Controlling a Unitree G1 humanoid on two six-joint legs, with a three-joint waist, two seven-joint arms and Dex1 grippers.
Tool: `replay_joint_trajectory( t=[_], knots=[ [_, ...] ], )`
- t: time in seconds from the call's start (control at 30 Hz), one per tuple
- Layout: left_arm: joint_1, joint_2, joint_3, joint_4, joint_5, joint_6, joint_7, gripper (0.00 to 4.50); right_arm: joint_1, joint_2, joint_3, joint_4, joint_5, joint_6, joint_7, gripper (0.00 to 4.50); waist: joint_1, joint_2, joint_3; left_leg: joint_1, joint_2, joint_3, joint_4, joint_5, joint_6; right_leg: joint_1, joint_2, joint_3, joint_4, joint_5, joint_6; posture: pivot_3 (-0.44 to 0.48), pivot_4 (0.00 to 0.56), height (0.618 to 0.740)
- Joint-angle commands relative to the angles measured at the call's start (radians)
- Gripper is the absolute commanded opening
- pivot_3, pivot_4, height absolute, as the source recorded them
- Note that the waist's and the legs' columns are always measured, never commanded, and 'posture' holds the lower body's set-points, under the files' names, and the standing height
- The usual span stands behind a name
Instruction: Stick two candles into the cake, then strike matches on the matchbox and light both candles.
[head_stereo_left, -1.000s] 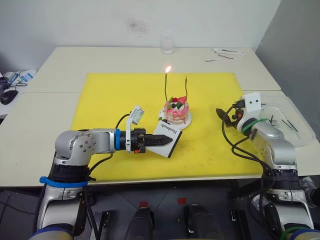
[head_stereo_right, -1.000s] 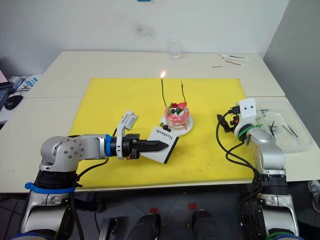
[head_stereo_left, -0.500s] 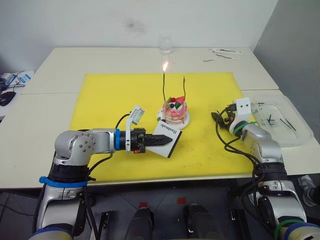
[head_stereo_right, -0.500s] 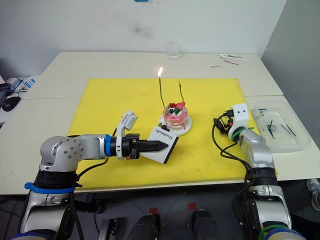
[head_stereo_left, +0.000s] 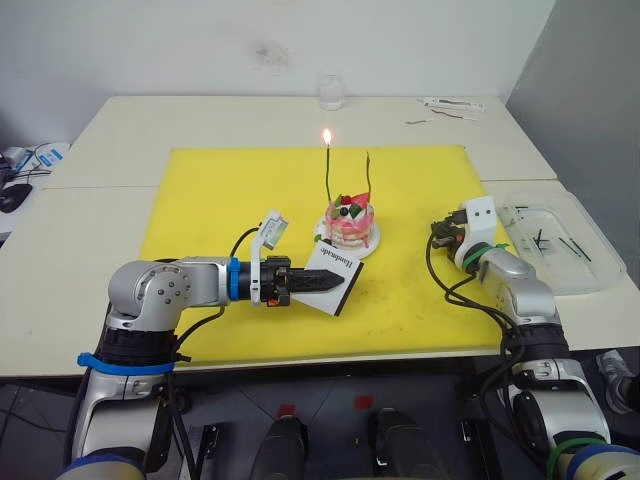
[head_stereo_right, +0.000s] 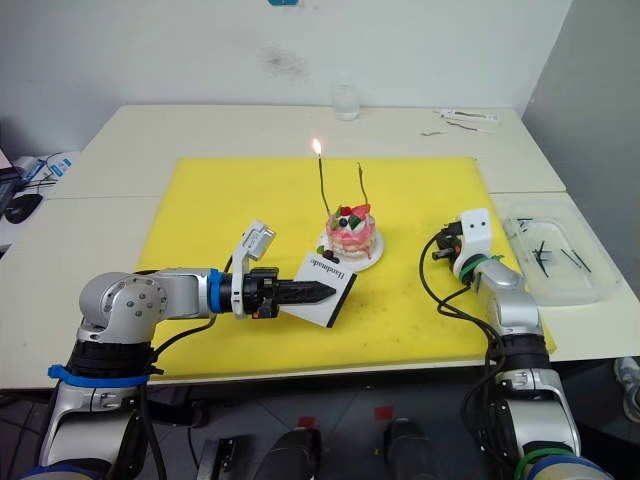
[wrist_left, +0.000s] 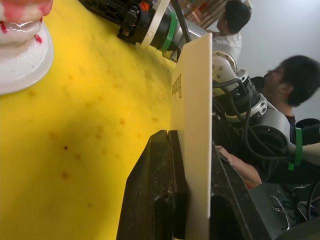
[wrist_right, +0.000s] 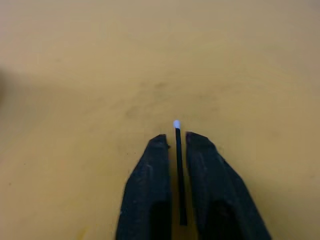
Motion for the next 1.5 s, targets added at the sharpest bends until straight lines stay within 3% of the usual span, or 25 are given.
replay_joint_trajectory(
  t=[0.03, 0.2, 0.4, 0.57, 0.8, 1.5],
  knots=[
    [-0.011, 0.008, 0.015, -0.022, -0.015, -0.010, -0.011, 0.48, 0.023, -0.002, -0.004, -0.032, 0.010, 0.001, 0.011, 0.03, 0.000, 0.000, 0.000, 0.000, 0.000, 0.000, 0.000, 0.000, 0.000, 0.000, 0.000, 0.000, 0.000, 0.000, 0.000, 0.000, 0.150, 0.740],
    [-0.015, -0.002, 0.018, -0.018, -0.016, -0.012, -0.005, 0.48, 0.068, -0.053, 0.025, -0.128, -0.006, -0.030, 0.076, 0.03, 0.000, 0.000, 0.000, 0.000, 0.000, 0.000, 0.000, 0.000, 0.000, 0.000, 0.000, 0.000, 0.000, 0.000, 0.000, 0.000, 0.150, 0.740],
    [-0.038, -0.044, 0.049, 0.027, -0.021, -0.009, 0.035, 0.48, 0.148, -0.343, 0.163, -0.682, 0.073, 0.176, 0.393, 0.03, 0.003, 0.002, 0.001, -0.002, -0.001, 0.000, 0.000, 0.000, 0.000, -0.001, -0.001, 0.000, -0.001, 0.000, 0.000, 0.000, 0.150, 0.740],
    [-0.083, -0.106, 0.107, 0.097, -0.040, 0.011, 0.093, 0.48, 0.099, -0.423, 0.259, -0.951, 0.131, 0.336, 0.454, 0.03, -0.003, 0.002, 0.001, 0.003, 0.002, -0.002, 0.000, 0.000, 0.000, 0.002, 0.003, -0.001, 0.000, 0.000, 0.000, 0.000, 0.150, 0.740],
    [-0.104, -0.143, 0.117, 0.106, -0.052, 0.021, 0.126, 0.48, 0.027, -0.422, 0.341, -0.993, 0.080, 0.408, 0.413, 0.03, 0.003, 0.002, 0.001, 0.008, -0.001, -0.001, 0.000, 0.000, 0.000, 0.009, -0.001, -0.001, -0.002, -0.001, 0.000, 0.000, 0.150, 0.740],
    [-0.104, -0.162, 0.126, 0.088, -0.071, 0.046, 0.151, 0.48, 0.000, -0.402, 0.349, -1.033, 0.098, 0.468, 0.385, 0.03, 0.005, 0.002, 0.001, 0.008, -0.001, -0.001, 0.000, 0.000, 0.000, 0.009, -0.001, -0.002, -0.002, -0.001, 0.000, 0.000, 0.150, 0.740]
  ],
)
